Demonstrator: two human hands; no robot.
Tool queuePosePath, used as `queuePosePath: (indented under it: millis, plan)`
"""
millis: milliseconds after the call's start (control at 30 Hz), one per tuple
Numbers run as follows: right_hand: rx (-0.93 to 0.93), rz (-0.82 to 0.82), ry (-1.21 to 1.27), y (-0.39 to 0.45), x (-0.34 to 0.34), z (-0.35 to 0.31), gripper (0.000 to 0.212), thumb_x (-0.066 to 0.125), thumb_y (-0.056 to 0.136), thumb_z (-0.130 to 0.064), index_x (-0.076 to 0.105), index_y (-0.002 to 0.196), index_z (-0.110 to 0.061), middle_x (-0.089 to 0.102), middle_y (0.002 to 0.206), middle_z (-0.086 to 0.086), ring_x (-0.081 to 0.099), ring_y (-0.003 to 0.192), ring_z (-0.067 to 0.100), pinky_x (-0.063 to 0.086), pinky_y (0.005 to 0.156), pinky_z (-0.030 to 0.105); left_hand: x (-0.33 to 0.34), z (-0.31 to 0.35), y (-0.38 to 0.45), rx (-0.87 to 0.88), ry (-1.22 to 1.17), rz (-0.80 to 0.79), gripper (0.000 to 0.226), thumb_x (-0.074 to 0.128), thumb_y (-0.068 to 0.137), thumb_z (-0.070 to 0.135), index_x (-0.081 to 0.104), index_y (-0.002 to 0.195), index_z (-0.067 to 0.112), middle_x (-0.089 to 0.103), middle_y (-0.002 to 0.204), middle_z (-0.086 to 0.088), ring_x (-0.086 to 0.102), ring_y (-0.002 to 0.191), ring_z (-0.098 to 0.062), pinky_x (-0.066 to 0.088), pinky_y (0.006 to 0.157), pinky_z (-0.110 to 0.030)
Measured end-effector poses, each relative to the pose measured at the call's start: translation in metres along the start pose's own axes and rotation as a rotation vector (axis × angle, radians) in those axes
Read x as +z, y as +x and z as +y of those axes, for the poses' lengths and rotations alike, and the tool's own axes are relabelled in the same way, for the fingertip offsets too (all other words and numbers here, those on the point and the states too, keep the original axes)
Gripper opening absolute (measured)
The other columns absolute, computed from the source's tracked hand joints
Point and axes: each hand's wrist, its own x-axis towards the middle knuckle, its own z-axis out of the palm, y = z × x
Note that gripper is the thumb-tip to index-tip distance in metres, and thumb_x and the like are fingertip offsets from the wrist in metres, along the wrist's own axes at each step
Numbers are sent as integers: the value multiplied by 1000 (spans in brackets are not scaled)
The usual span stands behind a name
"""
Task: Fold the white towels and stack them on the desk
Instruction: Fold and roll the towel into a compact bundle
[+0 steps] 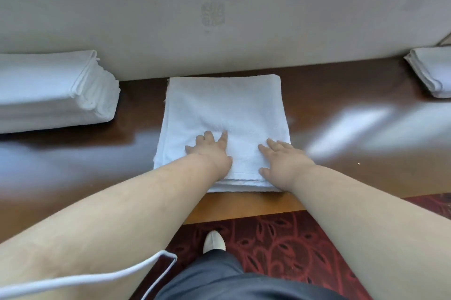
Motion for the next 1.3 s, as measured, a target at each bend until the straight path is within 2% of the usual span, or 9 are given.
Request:
queuePosePath:
  millis: [233, 400, 500, 567, 667, 800, 1033, 1167, 1300]
  plan:
    - [-111, -46, -79, -45, 7, -44, 87, 37, 82, -75, 25, 151, -24, 42, 142, 10, 41, 126, 33, 37, 101, 45, -23, -2, 18, 118, 234, -24, 95, 40, 85, -5, -10, 151, 40, -16, 162, -3, -10, 148, -34, 6, 114, -63]
    - [-316, -99, 386, -58, 19, -66, 74, 46, 85, -63, 31, 150, -32, 42, 151, -2, 38, 136, 23, 34, 111, 39, -22, 13, 5, -6, 311, 94, 85, 48, 88, 14, -3, 155, 30, -13, 161, -14, 7, 145, -41, 15, 112, -61]
    - [-392, 204, 352, -51, 21, -44, 35, 46, 91, -35, 67, 116, -25, 66, 120, -4, 53, 120, 21, 40, 104, 35, 7, 36, -13, 186, 60, 224, 78, 45, 93, 25, -2, 155, 29, -1, 162, -11, 18, 143, -33, 24, 112, -49]
    - [-306, 400, 152, -43, 29, -15, 38, 43, 93, -30, 65, 123, -25, 57, 137, -3, 38, 138, 23, 23, 117, 37, 30, 43, -25, 205, -90, 230, 69, 38, 100, 40, -5, 153, 35, -1, 162, -8, 10, 146, -30, 19, 115, -52]
    - [-16, 290, 28, -37, 41, 32, 62, 37, 96, -50, 24, 152, -29, 10, 164, 6, 1, 151, 27, 5, 122, 46, 72, 39, -47, 90, -116, 179, 64, 14, 98, 59, -15, 151, 36, -16, 161, -6, -14, 147, -30, 0, 114, -58]
    - [12, 180, -100, -43, 42, 36, 85, 30, 86, -76, 9, 155, -32, 17, 162, 10, 19, 146, 31, 13, 119, 45, 84, 16, -58, 135, 0, 193, 63, 15, 98, 46, -18, 151, 34, -22, 160, -5, -22, 146, -29, -8, 114, -60]
    - [-150, 174, -90, -57, 34, 7, 75, 42, 87, -68, 30, 149, -27, 40, 147, 1, 33, 133, 25, 34, 108, 40, 34, -8, -54, -65, 183, 1, 75, 34, 89, 16, 1, 156, 26, 2, 162, -15, 12, 145, -38, 13, 114, -56]
    - [-168, 71, -81, -57, 39, 15, 79, 46, 93, -60, 12, 157, -28, -3, 165, 5, -6, 151, 26, 9, 122, 42, 20, 17, -48, 80, 328, 199, 52, 42, 86, 17, 43, 138, 12, 41, 134, -13, 41, 119, -30, 36, 93, -42]
    - [-190, 8, -127, -51, 43, 15, 88, 46, 94, -59, -2, 157, -22, -11, 165, 9, -9, 151, 25, 5, 122, 43, 22, 35, -12, 388, 188, 274, 63, 26, 101, 28, -3, 155, 16, -6, 163, -8, -3, 149, -27, 9, 120, -44]
